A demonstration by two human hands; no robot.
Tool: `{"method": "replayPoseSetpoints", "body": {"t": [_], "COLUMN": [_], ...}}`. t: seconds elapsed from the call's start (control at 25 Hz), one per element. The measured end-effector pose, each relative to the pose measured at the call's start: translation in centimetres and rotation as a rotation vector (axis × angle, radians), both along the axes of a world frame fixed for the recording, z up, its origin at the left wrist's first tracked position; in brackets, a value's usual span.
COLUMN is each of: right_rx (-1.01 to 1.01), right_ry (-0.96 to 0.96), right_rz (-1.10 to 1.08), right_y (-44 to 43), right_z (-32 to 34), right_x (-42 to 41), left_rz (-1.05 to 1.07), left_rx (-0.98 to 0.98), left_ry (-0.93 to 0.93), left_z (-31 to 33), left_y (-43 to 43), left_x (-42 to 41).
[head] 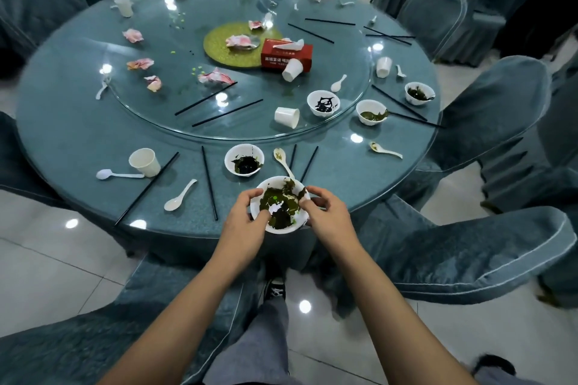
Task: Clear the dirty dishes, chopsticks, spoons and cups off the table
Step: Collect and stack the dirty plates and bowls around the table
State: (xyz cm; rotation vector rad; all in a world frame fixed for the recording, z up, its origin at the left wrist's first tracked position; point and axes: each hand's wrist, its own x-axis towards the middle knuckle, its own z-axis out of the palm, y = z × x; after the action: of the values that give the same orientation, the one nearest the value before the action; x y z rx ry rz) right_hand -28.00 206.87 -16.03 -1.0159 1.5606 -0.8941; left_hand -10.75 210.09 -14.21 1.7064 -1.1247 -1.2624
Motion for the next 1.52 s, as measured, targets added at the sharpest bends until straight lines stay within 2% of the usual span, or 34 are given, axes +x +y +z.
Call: {"method": "replayPoseSetpoints", "body": {"t": [0.52,0.84,1.12,1.52], "right_rx": [0.134,0.178,0.256,0.322], "right_ry": [0.024,0.087,0.129,0.149], "right_rz": [0.143,0.274,0.348,0.367], "right_y": [-14.3,-22.8,-24.9,-25.6], "right_z": [-3.6,-6.7,-9.4,-10.1], "right_x": [4.6,8.1,8.7,9.3], "left_rz": [0.201,0.243,0.249,0.232], "left_rx": [0.077,0.179,0.279,0.374], "left_ry": [-0.014,-0.05,-0.07,-0.001], "left_z": [-3.6,-7.7,-10.5,-10.9], "left_y": [-11.6,-19.0,-21.8,-22.1], "left_x": [3.6,6.8,7.4,8.1]}}
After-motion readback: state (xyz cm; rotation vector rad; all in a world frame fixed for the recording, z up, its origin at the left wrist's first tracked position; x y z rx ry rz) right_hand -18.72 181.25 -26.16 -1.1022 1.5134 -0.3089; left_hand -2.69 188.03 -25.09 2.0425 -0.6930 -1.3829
